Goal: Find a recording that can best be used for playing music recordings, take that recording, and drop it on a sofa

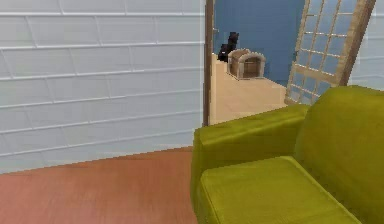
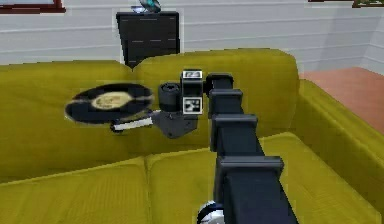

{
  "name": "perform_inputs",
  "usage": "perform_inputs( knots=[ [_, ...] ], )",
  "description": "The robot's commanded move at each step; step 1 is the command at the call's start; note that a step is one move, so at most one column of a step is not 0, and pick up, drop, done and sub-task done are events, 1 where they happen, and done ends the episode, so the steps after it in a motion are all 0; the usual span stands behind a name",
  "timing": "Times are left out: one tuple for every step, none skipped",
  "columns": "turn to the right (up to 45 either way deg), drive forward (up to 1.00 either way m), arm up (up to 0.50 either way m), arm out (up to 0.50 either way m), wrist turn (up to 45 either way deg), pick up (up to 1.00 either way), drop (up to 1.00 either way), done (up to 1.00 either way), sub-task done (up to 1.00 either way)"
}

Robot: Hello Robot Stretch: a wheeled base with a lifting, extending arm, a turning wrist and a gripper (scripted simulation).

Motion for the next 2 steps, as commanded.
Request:
perform_inputs(
  knots=[
    [0.0, 0.0, 0.0, 0.0, 24.0, 0.0, 0.0, 0.0, 0.0],
    [0.0, 0.0, -0.24, 0.0, 0.0, 0.0, 0.0, 0.0, 0.0]
  ],
)
